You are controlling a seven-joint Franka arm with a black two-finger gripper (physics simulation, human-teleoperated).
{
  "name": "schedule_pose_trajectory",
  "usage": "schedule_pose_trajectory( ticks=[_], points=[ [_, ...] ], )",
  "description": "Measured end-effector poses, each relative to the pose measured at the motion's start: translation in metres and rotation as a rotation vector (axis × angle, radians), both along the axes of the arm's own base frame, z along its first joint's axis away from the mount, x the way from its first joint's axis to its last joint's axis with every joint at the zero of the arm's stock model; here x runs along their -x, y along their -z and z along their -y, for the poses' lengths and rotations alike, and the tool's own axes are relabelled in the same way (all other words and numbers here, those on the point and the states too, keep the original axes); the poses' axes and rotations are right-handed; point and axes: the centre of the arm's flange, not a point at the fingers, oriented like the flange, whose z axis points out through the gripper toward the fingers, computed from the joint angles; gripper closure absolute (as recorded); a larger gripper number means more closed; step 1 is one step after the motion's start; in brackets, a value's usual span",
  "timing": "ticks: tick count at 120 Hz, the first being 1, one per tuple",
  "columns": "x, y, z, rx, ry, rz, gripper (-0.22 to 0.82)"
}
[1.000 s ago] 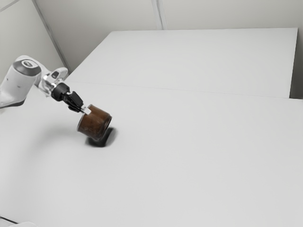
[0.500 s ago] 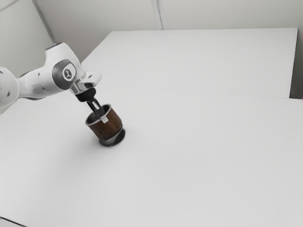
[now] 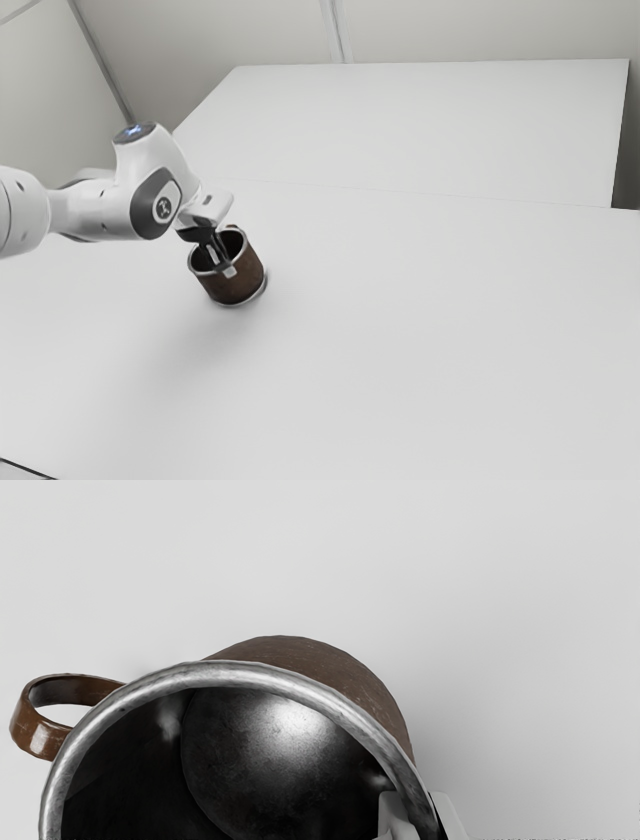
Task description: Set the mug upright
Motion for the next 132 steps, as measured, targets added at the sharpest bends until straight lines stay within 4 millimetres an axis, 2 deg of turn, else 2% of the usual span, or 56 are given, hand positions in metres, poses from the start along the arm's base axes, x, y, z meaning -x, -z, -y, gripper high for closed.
schedule_pose_trajectory(
  ticks=[13,32,43,63,77,92,104,120,132],
  points=[
    [0.003,0.004,0.002,-0.005,0.012,-0.001,0.79],
    [0.004,0.007,-0.002,0.001,0.020,-0.004,0.43],
    [0.003,0.006,-0.004,0.001,0.026,-0.001,0.28],
    [0.002,0.003,-0.002,-0.002,0.042,0.005,0.13],
    [0.000,-0.011,0.000,-0.006,0.042,0.008,0.07],
    [-0.007,-0.043,0.000,0.010,-0.064,0.000,0.04],
    [-0.028,-0.100,-0.001,0.031,-0.172,0.022,0.03],
    [-0.039,-0.165,-0.003,0.047,-0.290,0.032,0.01],
    [-0.037,-0.198,-0.005,0.054,-0.368,0.023,0.01]
  ],
)
